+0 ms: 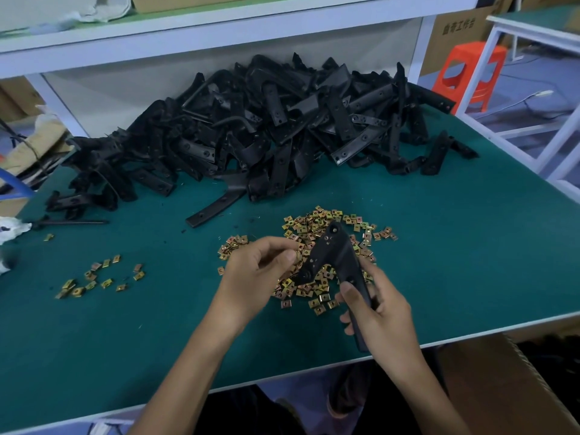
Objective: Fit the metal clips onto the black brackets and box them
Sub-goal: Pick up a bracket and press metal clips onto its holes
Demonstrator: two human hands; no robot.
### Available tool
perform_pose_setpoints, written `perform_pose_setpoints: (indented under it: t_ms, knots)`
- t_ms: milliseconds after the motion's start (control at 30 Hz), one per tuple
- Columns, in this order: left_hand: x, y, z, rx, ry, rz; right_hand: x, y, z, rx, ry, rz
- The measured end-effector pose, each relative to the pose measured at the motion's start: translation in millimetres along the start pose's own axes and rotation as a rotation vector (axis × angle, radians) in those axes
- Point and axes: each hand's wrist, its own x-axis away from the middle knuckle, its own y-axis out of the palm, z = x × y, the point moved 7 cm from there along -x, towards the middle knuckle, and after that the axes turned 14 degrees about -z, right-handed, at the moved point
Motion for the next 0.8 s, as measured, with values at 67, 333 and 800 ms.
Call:
perform_pose_setpoints:
  t_ms: [67,333,800]
  knots:
    - [-4,5,0,-0.048,0.003,-0.026,0,0,-1,0.008,-0.004,-0.006]
    - [-8,13,-4,0.051,-0.046,-0.093,0,-1,0,0.031,-0.014,-0.018]
    - [-10,24,-9,0.134,-0.061,-0.105,-3,-1,15,0.078,0.033,-0.025]
